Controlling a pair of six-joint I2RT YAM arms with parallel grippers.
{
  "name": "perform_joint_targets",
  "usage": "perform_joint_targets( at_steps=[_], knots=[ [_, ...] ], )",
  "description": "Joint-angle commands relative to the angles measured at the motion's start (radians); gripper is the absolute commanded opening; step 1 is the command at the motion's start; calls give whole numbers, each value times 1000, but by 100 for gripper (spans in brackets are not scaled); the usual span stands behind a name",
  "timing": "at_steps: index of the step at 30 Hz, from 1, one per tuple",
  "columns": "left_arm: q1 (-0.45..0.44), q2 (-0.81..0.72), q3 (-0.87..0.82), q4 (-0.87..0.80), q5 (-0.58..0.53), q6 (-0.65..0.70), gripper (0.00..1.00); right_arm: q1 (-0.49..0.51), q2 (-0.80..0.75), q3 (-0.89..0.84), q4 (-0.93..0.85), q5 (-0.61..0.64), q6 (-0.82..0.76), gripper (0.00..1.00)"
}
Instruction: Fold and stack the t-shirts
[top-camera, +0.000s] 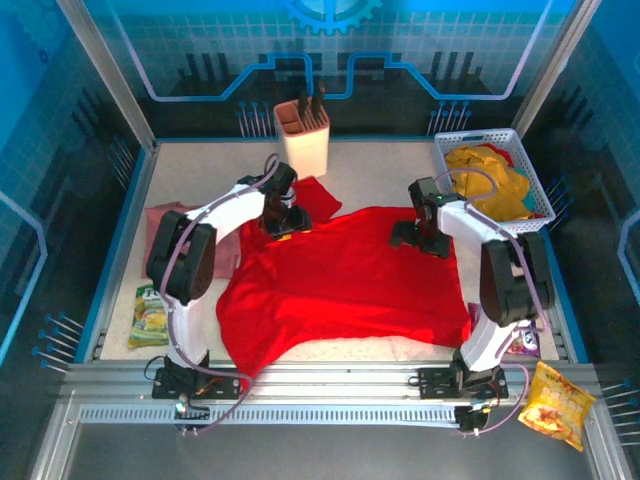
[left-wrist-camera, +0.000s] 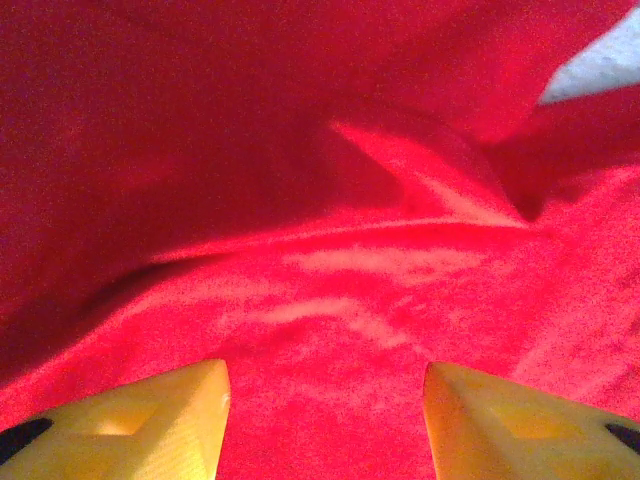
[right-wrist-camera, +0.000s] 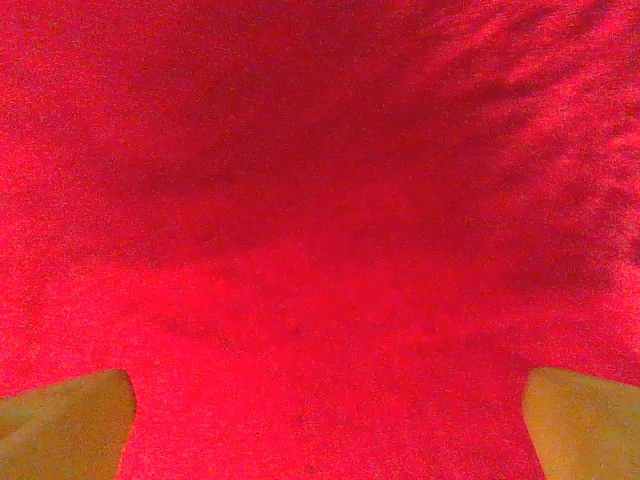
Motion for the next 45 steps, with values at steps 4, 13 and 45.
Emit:
perform_joint_targets(
  at_steps=[4,13,45],
  knots=[
    [2,143,126,-100,11,24,54,-40,178,147,-16,-65,-45,97],
    [18,321,344,-209,69,22,53,-80,355,367,-91,-98,-88,86],
    [21,-226,77,-191,40,63,56,-58,-213,104,-67,-136,-90,100]
  ],
)
